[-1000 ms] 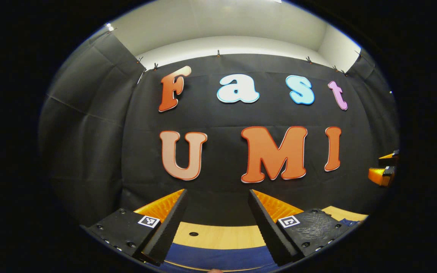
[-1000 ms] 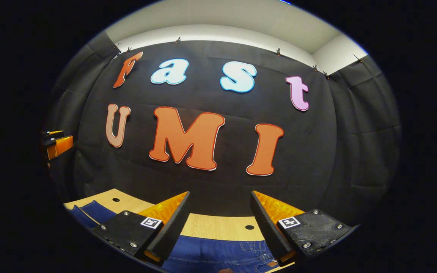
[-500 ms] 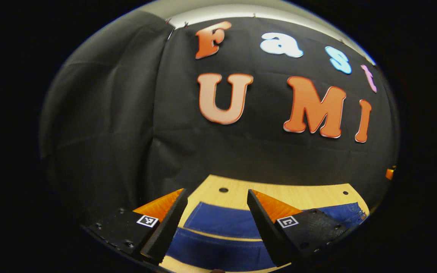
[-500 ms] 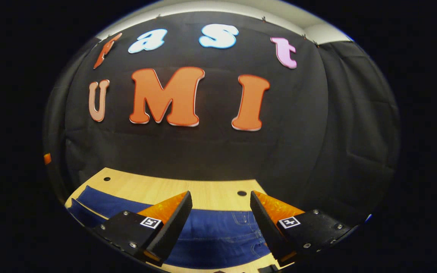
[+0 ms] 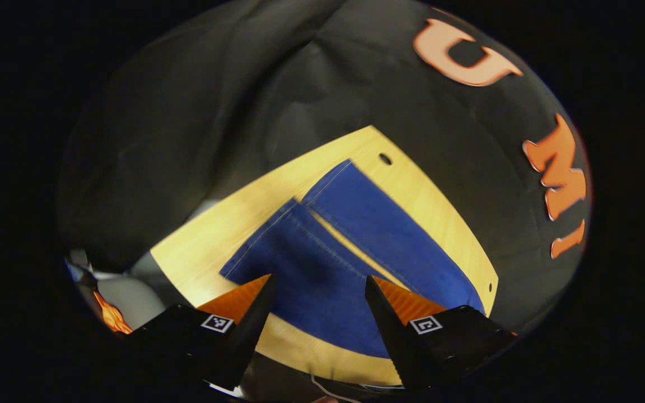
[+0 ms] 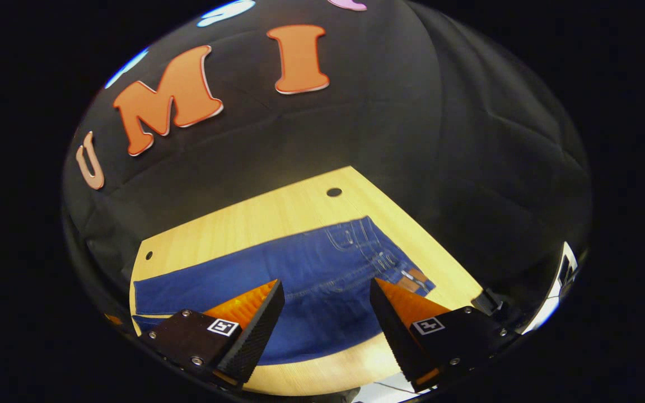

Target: Grasp the waist and the cuffs of the jeans and fold them to make the two legs overlap; first hold the waist and fold one-third of the jeans toward the cuffs, then hold the cuffs and fold the remaining one-third in the same direction to finish folding.

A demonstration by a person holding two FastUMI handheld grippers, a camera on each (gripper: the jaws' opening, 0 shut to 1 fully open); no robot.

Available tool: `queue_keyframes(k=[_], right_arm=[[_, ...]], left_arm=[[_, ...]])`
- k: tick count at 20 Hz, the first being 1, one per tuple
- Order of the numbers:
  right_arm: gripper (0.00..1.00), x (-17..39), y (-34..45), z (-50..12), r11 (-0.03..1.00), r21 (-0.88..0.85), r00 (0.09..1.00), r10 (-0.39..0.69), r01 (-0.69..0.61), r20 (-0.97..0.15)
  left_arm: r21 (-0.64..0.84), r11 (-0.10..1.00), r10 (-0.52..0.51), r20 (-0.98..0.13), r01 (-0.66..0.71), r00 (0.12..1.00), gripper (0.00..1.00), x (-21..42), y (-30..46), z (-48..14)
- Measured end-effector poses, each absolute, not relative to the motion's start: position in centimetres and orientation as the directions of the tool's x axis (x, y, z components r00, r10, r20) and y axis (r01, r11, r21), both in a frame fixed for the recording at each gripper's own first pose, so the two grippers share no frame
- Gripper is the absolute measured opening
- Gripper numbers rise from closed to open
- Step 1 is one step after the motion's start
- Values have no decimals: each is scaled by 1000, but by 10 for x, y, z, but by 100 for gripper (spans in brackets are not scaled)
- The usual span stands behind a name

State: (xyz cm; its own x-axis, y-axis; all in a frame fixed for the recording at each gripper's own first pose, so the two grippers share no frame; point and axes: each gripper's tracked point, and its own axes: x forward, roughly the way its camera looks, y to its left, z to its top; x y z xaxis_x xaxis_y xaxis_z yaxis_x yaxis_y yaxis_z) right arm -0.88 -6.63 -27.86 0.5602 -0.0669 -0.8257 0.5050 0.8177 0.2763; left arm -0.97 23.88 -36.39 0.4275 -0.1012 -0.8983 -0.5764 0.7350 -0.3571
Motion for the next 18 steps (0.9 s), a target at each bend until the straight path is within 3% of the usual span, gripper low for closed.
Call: queue_keyframes(k=[6,9,13,17,18], right_arm=[[98,-47,-69,-322,718,267,399,-16,643,-917],[99,-51,-73,-339,695,277,367,21,663,-930],[99,-53,-92,-358,665,273,329,42,695,-943],[98,-52,-108,-388,655,247,281,56,714,-958],[98,-53,-111,-396,651,240,269,58,720,-962]], left_arm=[[-312,530,-243,-947,-788,211,98,-53,251,-434],[-310,443,-277,-940,-841,201,98,-54,247,-452],[-290,378,-243,-947,-879,208,97,-49,254,-471],[-168,448,-193,-977,-878,88,86,-41,260,-479],[-132,449,-184,-981,-884,53,75,-41,259,-481]])
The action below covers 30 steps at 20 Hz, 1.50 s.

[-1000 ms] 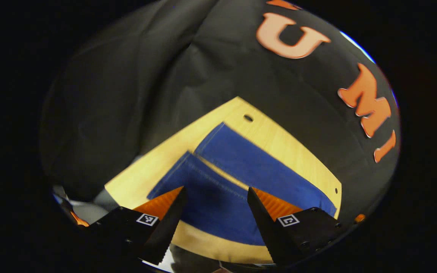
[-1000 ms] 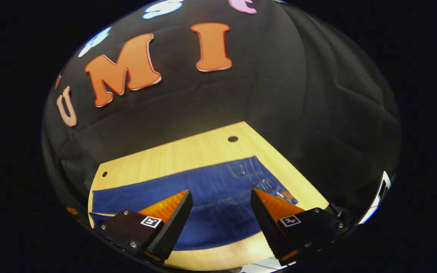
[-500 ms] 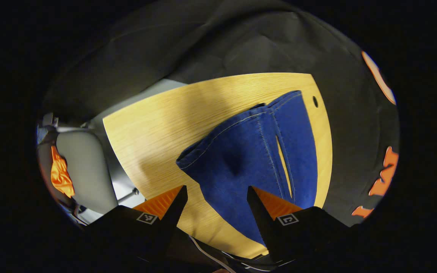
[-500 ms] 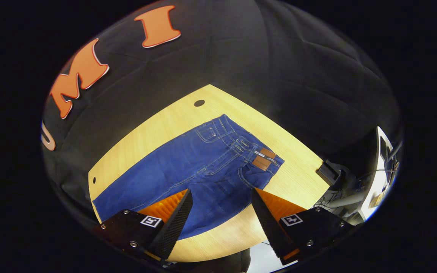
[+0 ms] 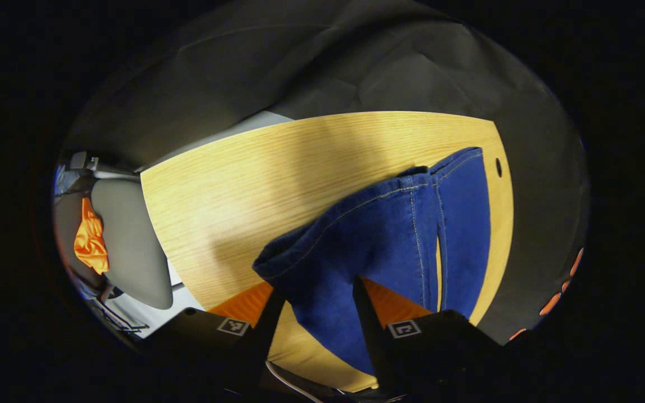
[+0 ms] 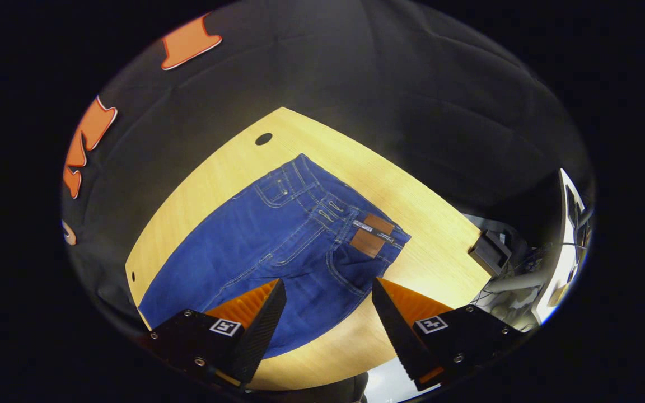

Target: Grasp the waist and the cuffs of the jeans and fold them to make the two legs overlap; first hold the waist and fold one-third of the jeans toward the cuffs, then hold the cuffs and fold the remaining one-third in the same direction to finish folding.

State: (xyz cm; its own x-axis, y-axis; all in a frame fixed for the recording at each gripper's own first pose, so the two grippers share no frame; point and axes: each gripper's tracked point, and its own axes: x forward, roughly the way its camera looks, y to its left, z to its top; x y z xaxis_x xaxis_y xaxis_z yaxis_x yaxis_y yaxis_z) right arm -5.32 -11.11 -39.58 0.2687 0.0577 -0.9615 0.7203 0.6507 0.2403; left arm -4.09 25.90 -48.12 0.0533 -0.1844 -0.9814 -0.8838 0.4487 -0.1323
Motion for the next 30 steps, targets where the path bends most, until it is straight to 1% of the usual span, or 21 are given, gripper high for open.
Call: queue_keyframes(k=[1,3,4,5,6,7,8,9,10,11,15,17,18,19,20,22,24,25,26,29,30], right_arm=[[98,-54,-113,-401,644,243,258,73,725,-963],[97,-57,-117,-413,620,256,248,101,742,-964],[97,-59,-120,-420,602,264,248,110,753,-962],[97,-62,-124,-426,580,272,247,125,768,-961],[96,-67,-128,-431,550,279,243,139,787,-960],[97,-72,-134,-433,507,292,248,154,811,-956],[96,-76,-140,-437,459,300,253,162,836,-954],[96,-80,-149,-441,423,307,260,167,852,-951],[96,-84,-156,-446,394,305,263,159,867,-952],[96,-84,-158,-451,380,316,266,179,869,-947],[94,-86,-147,-485,328,314,237,255,891,-937],[93,-80,-149,-500,299,322,251,251,898,-935],[87,-83,-148,-508,302,303,229,258,904,-939],[84,-82,-154,-506,292,307,234,262,906,-936],[76,-77,-154,-511,282,312,239,264,907,-935],[67,-74,-156,-512,269,303,234,262,914,-936],[62,-68,-155,-519,267,310,244,254,912,-936],[61,-65,-154,-522,246,315,257,238,917,-936],[39,-63,-153,-521,219,326,278,226,920,-934],[27,-57,-148,-523,118,422,389,228,899,-893],[27,-57,-149,-516,33,435,412,259,900,-873]], left_arm=[[-123,448,-187,-982,-886,42,67,-39,260,-484],[-201,433,-200,-972,-879,124,50,-25,261,-488],[-197,419,-194,-973,-886,124,31,-28,262,-494],[-231,408,-212,-965,-883,154,13,-25,260,-489],[-256,420,-218,-960,-871,177,9,-26,261,-488],[-264,437,-218,-959,-860,183,10,-26,261,-488],[-263,442,-200,-961,-858,192,8,-26,259,-501],[-239,446,-189,-967,-862,170,3,-28,262,-486],[-234,463,-186,-969,-855,165,1,-29,266,-472],[-224,480,-169,-972,-848,161,1,-25,261,-488],[-218,501,-154,-975,-838,161,1,-16,261,-479],[-212,504,-146,-976,-837,159,1,-18,262,-474],[-213,505,-143,-976,-837,163,1,-17,261,-471],[-217,502,-141,-976,-837,168,1,-16,261,-469],[-221,502,-139,-975,-836,174,1,-15,261,-467],[-225,506,-138,-974,-833,179,1,-15,260,-464],[-231,512,-138,-973,-827,186,1,-12,259,-461],[-233,519,-138,-972,-822,188,1,-11,258,-459],[-235,523,-138,-972,-819,190,1,-10,256,-458],[-272,537,-151,-962,-798,226,1,-1,253,-452],[-285,539,-158,-959,-793,237,1,1,253,-450]])
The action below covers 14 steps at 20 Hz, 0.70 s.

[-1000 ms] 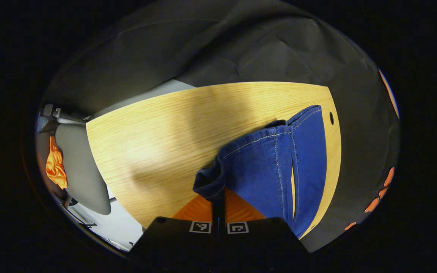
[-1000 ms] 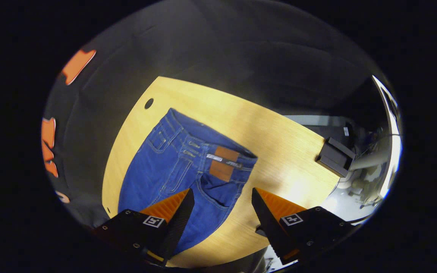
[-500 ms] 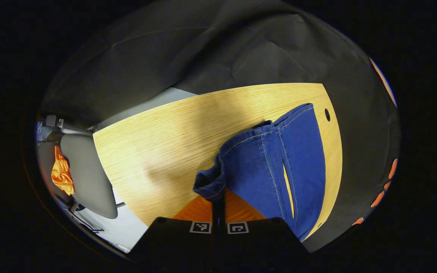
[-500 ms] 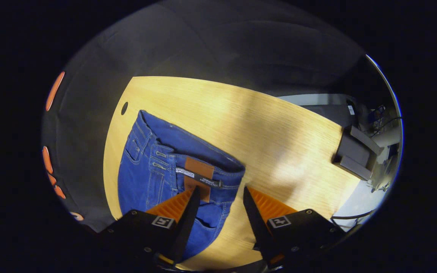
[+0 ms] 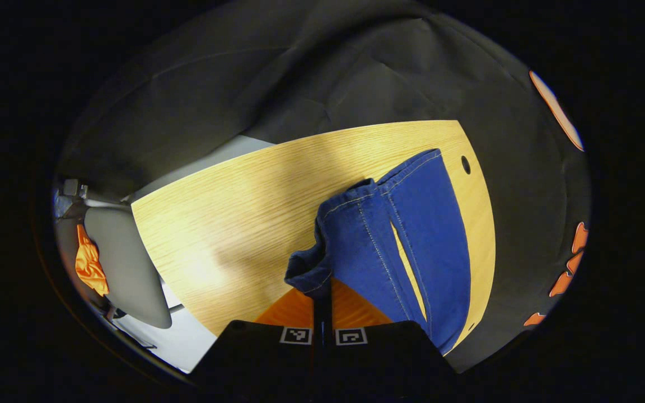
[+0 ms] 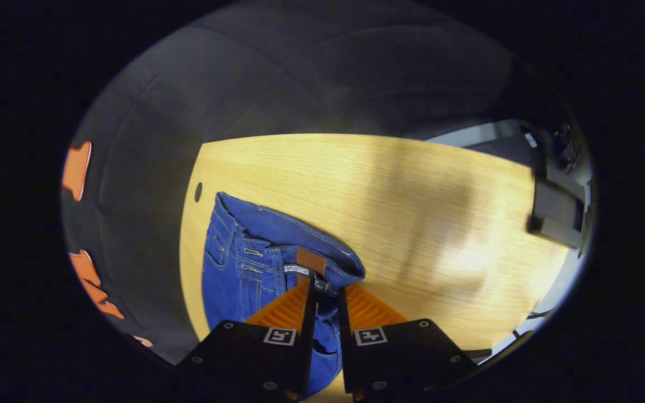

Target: Grasp the waist and the cuffs of the jeans and fold them to make the two legs overlap; first hold the waist and fold one-third of the jeans toward the cuffs, then hold the cuffs and fold the remaining one-third in the same direction to finish folding.

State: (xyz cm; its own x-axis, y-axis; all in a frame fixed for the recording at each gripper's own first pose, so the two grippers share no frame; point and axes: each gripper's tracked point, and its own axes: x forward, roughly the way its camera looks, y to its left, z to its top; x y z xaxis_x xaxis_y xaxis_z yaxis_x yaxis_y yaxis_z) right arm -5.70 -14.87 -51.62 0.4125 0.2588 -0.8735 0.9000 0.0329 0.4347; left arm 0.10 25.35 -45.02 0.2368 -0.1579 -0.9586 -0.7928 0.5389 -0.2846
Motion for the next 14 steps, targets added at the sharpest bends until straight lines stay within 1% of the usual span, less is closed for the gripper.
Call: queue_keyframes(k=[1,2,4,5,6,10,14], right_arm=[[14,-55,-152,-514,-22,444,432,281,896,-857],[14,-53,-154,-512,-41,465,456,293,884,-841],[14,-53,-161,-506,-2,468,449,287,884,-846],[13,-53,-166,-504,13,442,420,282,897,-862],[13,-47,-168,-496,12,438,416,291,899,-861],[13,-26,-177,-471,-40,418,411,288,907,-865],[13,-8,-179,-444,-112,333,351,290,936,-890]], left_arm=[[-303,532,-169,-953,-791,252,1,4,253,-446],[-321,522,-172,-947,-790,271,1,6,252,-442],[-349,506,-180,-937,-788,300,1,11,253,-430],[-352,507,-182,-936,-787,301,1,12,255,-424],[-362,504,-189,-932,-784,309,1,14,256,-420],[-419,461,-249,-907,-782,340,1,25,259,-399],[-462,434,-307,-883,-773,356,1,58,274,-386]])
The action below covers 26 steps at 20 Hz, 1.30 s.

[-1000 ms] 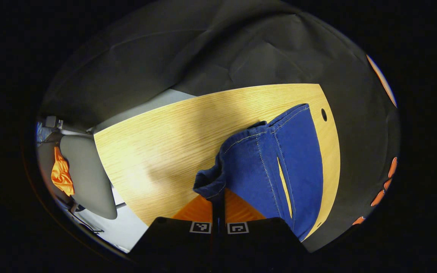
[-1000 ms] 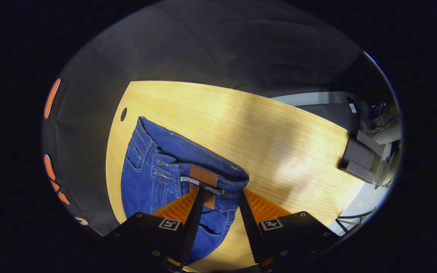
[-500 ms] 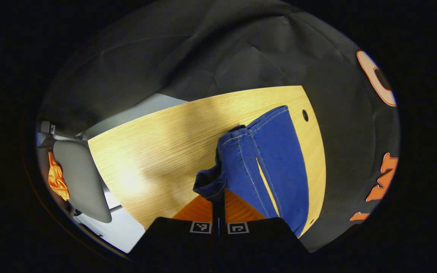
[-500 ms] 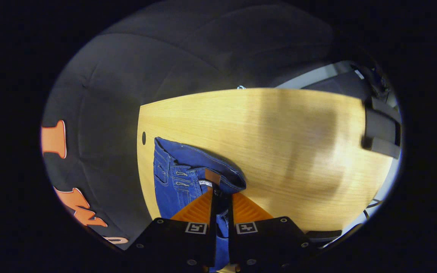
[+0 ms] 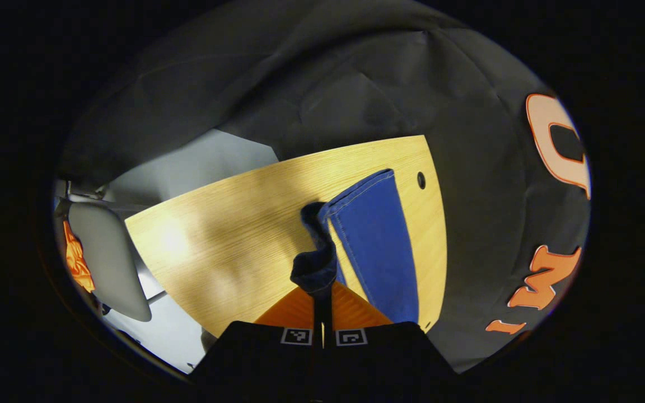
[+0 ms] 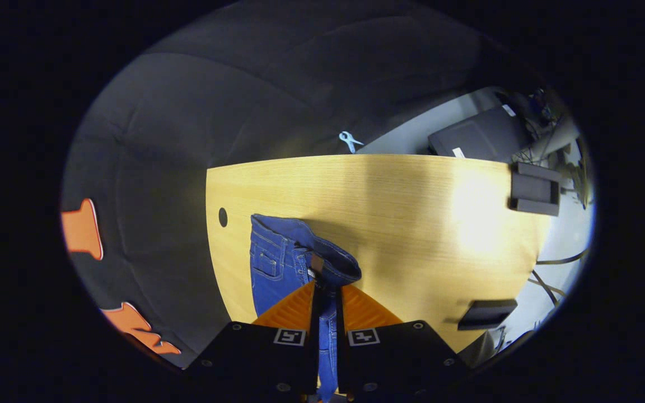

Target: Grasp the waist and the cuffs of the jeans and fold them to make the two legs overlap; first hold the waist and fold one-third of the jeans toward the cuffs, then hold the cuffs and fold the remaining one-third in the same direction to finish folding.

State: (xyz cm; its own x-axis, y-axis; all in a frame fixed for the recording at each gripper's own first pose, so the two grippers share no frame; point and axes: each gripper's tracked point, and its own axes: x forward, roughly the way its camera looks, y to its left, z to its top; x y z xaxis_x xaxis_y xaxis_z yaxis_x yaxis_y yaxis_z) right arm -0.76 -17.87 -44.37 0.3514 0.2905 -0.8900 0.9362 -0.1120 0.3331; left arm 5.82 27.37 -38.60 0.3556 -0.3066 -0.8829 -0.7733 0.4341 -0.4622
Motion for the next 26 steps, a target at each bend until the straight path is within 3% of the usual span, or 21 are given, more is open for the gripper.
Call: queue_keyframes(k=[4,8,13,18,21,22,24,25,26], right_arm=[[13,30,-178,-426,-113,293,313,288,949,-905],[13,87,-178,-422,-111,275,295,293,955,-909],[13,153,-173,-439,-51,264,266,305,963,-914],[13,194,-166,-474,9,223,208,322,975,-924],[14,223,-160,-490,-14,257,247,330,966,-911],[13,233,-162,-492,-31,279,274,325,960,-905],[13,250,-160,-492,-25,353,343,315,935,-885],[13,258,-158,-488,-3,396,377,313,918,-872],[18,265,-156,-480,23,442,414,311,897,-855]], left_arm=[[-458,433,-351,-879,-776,323,1,94,278,-389],[-424,508,-380,-892,-750,247,1,140,274,-393],[-373,770,-335,-927,-517,169,1,198,262,-416],[-271,878,-245,-963,-394,115,12,239,260,-445],[-219,886,-165,-973,-408,163,28,274,268,-458],[-222,882,-152,-969,-416,194,40,284,271,-458],[-232,887,-134,-957,-400,258,40,297,269,-453],[-249,893,-138,-944,-375,300,33,303,264,-449],[-265,902,-142,-928,-341,345,46,308,258,-439]])
